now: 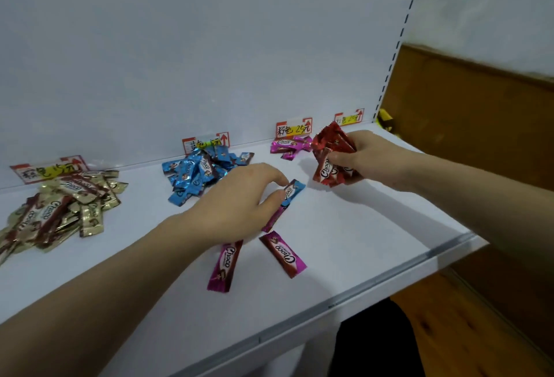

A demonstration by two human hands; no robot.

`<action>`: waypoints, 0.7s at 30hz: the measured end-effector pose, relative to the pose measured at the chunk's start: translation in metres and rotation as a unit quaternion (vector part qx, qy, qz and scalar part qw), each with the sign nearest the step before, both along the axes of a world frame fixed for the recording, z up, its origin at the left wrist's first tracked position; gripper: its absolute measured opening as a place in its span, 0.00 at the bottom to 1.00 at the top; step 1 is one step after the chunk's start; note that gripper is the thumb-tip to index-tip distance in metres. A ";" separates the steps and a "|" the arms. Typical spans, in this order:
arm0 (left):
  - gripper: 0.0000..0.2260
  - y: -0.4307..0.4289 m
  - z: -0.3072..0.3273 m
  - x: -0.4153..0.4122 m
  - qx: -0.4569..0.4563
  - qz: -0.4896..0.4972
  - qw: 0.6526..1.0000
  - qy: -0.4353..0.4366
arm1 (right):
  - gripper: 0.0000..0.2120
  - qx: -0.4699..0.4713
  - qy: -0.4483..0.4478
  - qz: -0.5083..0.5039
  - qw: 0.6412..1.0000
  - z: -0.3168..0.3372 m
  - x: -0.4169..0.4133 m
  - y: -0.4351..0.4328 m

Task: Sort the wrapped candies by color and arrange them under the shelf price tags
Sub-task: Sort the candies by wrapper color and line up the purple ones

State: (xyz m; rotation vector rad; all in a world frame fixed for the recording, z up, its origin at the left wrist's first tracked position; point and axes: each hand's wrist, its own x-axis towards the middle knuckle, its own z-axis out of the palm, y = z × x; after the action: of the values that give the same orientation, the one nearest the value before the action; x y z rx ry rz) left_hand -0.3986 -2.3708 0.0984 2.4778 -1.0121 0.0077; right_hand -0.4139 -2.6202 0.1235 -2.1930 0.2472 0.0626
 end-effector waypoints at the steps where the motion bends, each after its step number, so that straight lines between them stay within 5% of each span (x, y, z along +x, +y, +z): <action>1: 0.15 -0.011 0.000 0.004 0.010 -0.017 1.000 -0.013 | 0.05 -0.053 -0.017 -0.003 0.998 -0.001 0.003 -0.013; 6: 0.18 -0.070 -0.015 0.028 0.048 -0.057 0.997 -0.020 | 0.05 -0.377 -0.044 0.035 0.925 -0.005 0.026 -0.074; 9: 0.18 -0.102 -0.023 0.045 0.095 -0.076 0.992 -0.038 | 0.07 -0.483 -0.039 0.054 0.873 -0.009 0.043 -0.101; 14: 0.17 -0.146 -0.021 0.067 0.139 -0.084 0.985 -0.054 | 0.17 -0.512 -0.072 0.074 0.853 -0.017 0.078 -0.115; 17: 0.17 -0.165 -0.020 0.082 0.150 -0.092 0.983 -0.048 | 0.22 -0.480 -0.097 0.060 0.870 -0.023 0.102 -0.121; 21: 0.19 -0.171 -0.022 0.093 0.147 -0.108 0.982 -0.043 | 0.20 -0.465 -0.074 0.083 0.878 -0.032 0.124 -0.135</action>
State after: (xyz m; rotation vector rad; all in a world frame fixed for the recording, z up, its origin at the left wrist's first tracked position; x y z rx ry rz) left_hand -0.3054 -2.5413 0.0761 2.6307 -1.4050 -0.1118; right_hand -0.2901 -2.7549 0.0911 -3.1600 -0.0226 -0.1680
